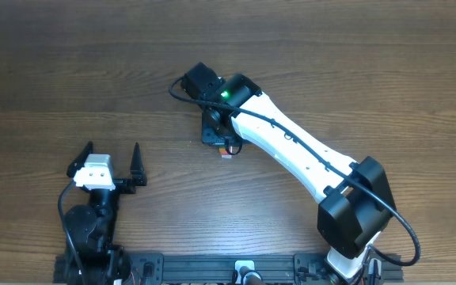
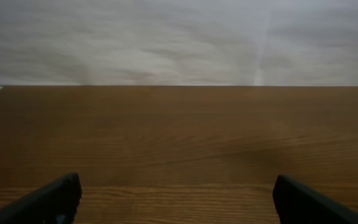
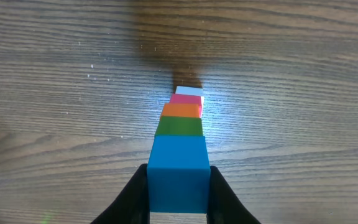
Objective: Stack Cubes
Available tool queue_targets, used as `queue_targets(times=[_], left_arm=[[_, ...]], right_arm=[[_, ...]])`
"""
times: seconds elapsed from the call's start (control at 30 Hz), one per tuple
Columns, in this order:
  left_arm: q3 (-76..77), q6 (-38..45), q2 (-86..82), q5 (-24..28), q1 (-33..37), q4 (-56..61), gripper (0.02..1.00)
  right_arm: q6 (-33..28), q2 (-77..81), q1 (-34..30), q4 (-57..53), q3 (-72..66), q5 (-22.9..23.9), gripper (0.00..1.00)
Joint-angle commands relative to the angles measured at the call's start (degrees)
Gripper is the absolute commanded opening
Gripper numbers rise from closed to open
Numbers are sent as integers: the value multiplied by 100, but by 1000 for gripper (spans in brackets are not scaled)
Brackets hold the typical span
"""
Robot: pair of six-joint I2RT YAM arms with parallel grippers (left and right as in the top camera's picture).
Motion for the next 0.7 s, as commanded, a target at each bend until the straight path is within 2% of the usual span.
queue_targets(times=[0.03, 0.53, 0.63, 0.7], left_arm=[[-39, 85, -31, 76, 31, 13, 1000], [-39, 85, -31, 76, 31, 13, 1000], [-39, 85, -31, 79, 31, 13, 1000], [-39, 85, -31, 76, 31, 13, 1000]], right_arm=[[61, 57, 13, 9, -28, -11, 226], [42, 57, 48, 9, -28, -11, 356], [42, 57, 48, 7, -28, -11, 437], [42, 57, 48, 7, -28, -11, 588]])
